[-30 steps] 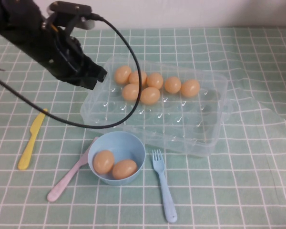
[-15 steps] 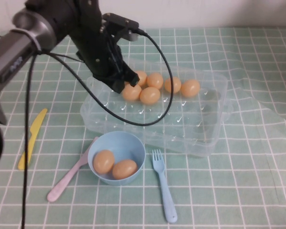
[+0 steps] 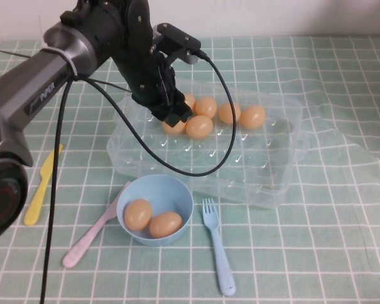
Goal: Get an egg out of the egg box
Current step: Pick up the egg from the plastic box
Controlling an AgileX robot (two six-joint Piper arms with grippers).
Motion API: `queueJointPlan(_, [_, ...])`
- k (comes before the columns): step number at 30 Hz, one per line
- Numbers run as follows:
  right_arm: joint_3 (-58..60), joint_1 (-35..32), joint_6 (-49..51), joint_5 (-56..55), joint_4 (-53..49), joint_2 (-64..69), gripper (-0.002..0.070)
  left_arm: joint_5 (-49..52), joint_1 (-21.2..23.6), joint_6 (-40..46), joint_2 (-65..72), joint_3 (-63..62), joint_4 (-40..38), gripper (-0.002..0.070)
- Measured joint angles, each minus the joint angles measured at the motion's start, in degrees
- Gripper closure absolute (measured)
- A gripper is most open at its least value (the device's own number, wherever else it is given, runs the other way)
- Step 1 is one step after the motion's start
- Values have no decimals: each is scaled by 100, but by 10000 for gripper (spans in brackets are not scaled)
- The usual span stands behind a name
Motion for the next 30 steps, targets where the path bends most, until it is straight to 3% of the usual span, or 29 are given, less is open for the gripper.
queueJointPlan(4, [0, 0, 0, 0, 0, 0, 694, -201, 0, 175, 0, -9, 0, 211])
queueJointPlan(7, [0, 0, 0, 0, 0, 0, 694, -349, 0, 605, 0, -9, 0, 137])
queueJointPlan(14, [0, 0, 0, 0, 0, 0, 694, -463, 0, 1749, 20, -9, 0, 114])
queueJointPlan(30, [0, 0, 0, 0, 0, 0, 694, -853, 0, 1926, 659, -9, 15, 114])
